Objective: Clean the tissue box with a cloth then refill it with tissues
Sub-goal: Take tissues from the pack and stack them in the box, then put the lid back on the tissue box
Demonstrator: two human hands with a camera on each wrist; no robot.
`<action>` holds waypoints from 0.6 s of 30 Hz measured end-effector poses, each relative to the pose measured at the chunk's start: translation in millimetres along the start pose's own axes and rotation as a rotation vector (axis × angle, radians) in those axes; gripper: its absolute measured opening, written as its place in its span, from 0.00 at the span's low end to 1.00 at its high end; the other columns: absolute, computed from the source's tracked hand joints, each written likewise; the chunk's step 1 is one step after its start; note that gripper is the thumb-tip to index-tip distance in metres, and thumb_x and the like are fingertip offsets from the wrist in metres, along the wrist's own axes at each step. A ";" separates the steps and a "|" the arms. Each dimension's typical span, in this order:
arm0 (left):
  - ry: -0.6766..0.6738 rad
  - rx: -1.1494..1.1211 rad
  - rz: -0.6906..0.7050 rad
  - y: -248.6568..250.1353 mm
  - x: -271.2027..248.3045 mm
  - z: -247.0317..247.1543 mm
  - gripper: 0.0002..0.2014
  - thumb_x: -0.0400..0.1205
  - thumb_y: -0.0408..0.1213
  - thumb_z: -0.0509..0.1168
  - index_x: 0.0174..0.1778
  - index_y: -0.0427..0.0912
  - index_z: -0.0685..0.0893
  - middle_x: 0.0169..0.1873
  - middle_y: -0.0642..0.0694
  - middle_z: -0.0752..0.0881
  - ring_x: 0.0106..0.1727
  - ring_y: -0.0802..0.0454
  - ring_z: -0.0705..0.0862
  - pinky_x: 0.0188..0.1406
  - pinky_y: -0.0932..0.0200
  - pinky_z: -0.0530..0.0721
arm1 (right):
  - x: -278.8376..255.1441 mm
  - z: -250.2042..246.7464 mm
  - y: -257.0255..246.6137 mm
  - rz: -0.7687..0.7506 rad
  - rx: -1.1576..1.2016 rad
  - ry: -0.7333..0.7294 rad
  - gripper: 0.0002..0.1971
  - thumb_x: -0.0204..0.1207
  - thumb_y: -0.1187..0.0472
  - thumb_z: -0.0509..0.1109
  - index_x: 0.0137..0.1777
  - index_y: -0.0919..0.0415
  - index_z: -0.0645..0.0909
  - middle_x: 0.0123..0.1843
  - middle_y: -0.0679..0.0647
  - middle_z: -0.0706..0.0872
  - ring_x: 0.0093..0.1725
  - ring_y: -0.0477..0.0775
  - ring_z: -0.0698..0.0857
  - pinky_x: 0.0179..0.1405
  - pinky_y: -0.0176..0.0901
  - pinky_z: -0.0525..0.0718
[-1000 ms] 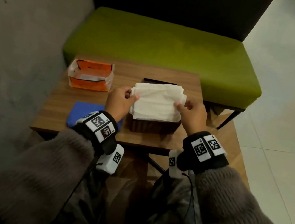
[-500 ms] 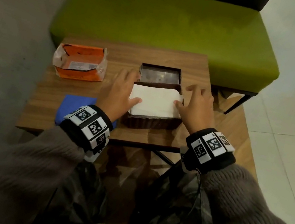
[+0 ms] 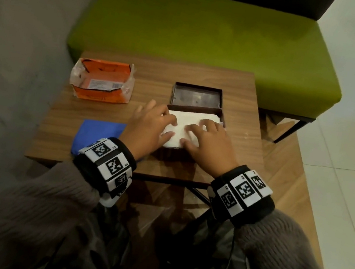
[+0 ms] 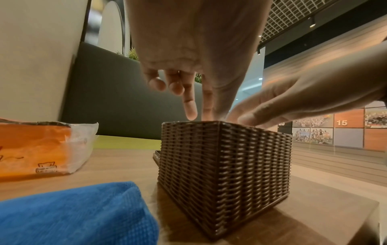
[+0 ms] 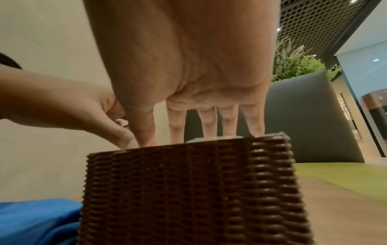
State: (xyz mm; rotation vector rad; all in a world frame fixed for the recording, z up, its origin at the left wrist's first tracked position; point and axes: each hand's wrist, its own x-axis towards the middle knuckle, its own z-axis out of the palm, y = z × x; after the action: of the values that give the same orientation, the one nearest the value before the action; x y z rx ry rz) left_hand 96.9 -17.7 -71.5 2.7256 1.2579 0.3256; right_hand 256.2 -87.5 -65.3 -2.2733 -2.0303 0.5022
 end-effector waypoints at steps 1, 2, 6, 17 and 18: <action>-0.017 0.007 0.009 -0.3 -0.3 0.5 0.12 0.79 0.48 0.65 0.55 0.51 0.84 0.52 0.51 0.78 0.58 0.50 0.70 0.55 0.53 0.67 | -1.9 0.8 -1.6 -0.029 -0.018 0.019 0.26 0.82 0.40 0.59 0.78 0.46 0.70 0.81 0.58 0.67 0.81 0.61 0.62 0.81 0.61 0.57; -0.049 0.015 0.009 -0.9 -0.3 1.8 0.11 0.79 0.48 0.65 0.54 0.52 0.85 0.52 0.51 0.77 0.58 0.50 0.70 0.56 0.53 0.67 | -3.8 2.0 -3.3 -0.061 -0.017 0.023 0.27 0.82 0.39 0.58 0.79 0.45 0.69 0.82 0.58 0.66 0.83 0.60 0.59 0.82 0.62 0.55; -0.196 0.094 0.035 -2.6 0.6 3.2 0.12 0.80 0.51 0.61 0.56 0.56 0.84 0.57 0.52 0.73 0.62 0.50 0.67 0.57 0.53 0.67 | -8.0 12.1 -5.1 -0.107 -0.002 -0.131 0.34 0.78 0.31 0.57 0.82 0.41 0.61 0.86 0.57 0.57 0.85 0.60 0.54 0.83 0.61 0.56; -0.253 -0.393 -0.244 -51.1 63.3 -0.1 0.18 0.82 0.29 0.55 0.66 0.51 0.73 0.47 0.41 0.80 0.40 0.46 0.80 0.41 0.46 0.82 | -8.7 15.8 19.8 -0.071 -0.089 -0.138 0.32 0.78 0.33 0.59 0.81 0.38 0.60 0.86 0.53 0.55 0.84 0.58 0.56 0.74 0.63 0.71; -0.369 -0.364 -0.236 -52.4 67.5 6.2 0.19 0.82 0.30 0.57 0.66 0.53 0.71 0.46 0.40 0.82 0.39 0.45 0.82 0.41 0.46 0.84 | -9.3 17.3 20.9 -0.080 -0.100 -0.136 0.32 0.78 0.33 0.59 0.81 0.37 0.58 0.86 0.53 0.55 0.84 0.58 0.56 0.74 0.63 0.70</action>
State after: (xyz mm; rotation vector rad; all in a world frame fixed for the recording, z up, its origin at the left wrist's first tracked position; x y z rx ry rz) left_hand 102.5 67.5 -78.2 2.1801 1.2516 0.0177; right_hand 270.8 -102.5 -85.0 -2.2587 -2.2481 0.5766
